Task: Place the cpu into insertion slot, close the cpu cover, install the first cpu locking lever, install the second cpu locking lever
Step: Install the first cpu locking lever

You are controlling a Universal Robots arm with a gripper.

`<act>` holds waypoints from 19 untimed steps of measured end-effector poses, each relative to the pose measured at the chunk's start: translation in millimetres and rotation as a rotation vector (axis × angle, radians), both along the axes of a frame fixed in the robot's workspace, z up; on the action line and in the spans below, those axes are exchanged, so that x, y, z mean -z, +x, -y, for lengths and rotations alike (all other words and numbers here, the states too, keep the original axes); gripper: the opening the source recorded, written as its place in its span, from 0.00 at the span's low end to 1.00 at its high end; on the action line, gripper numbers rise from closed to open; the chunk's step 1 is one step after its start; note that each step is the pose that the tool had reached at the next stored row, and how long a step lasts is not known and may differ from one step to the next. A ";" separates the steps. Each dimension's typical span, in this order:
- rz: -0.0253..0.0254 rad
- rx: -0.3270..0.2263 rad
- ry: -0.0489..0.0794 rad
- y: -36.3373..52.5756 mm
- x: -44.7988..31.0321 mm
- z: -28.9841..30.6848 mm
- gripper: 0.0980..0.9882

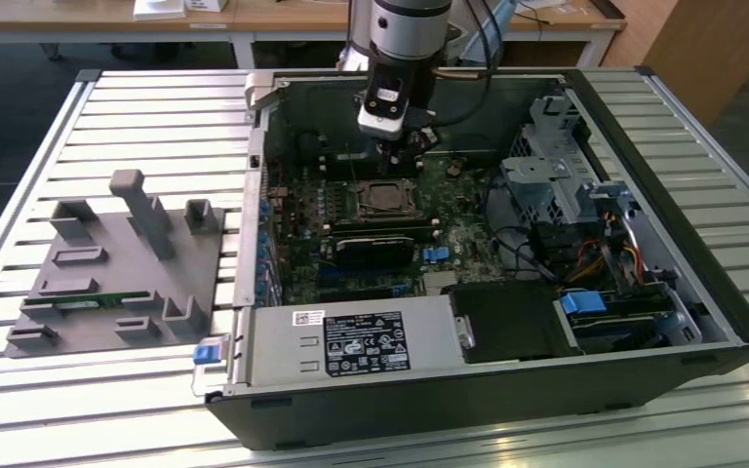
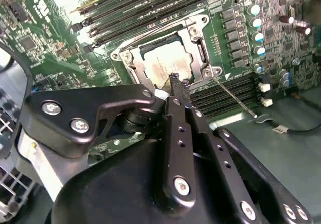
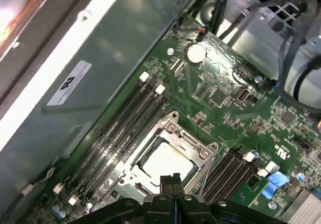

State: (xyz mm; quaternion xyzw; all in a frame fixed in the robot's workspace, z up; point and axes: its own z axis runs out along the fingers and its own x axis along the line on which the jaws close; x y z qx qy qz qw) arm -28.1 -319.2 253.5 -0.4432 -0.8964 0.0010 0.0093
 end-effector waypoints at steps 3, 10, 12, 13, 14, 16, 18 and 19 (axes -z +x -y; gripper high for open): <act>0.0000 -0.035 0.000 0.0 0.0 0.0 0.01; 0.0000 -0.109 0.000 0.0 0.0 0.1 0.01; 0.0000 -0.128 0.000 0.0 0.0 0.1 0.01; 0.0000 -0.136 0.000 0.0 0.0 0.1 0.01; 0.0001 -0.145 0.000 0.0 0.0 0.1 0.01; 0.0000 -0.161 0.000 0.0 0.0 0.1 0.01; 0.0000 -0.176 0.000 0.0 0.0 0.1 0.01; 0.0000 -0.182 0.000 0.0 0.0 0.1 0.01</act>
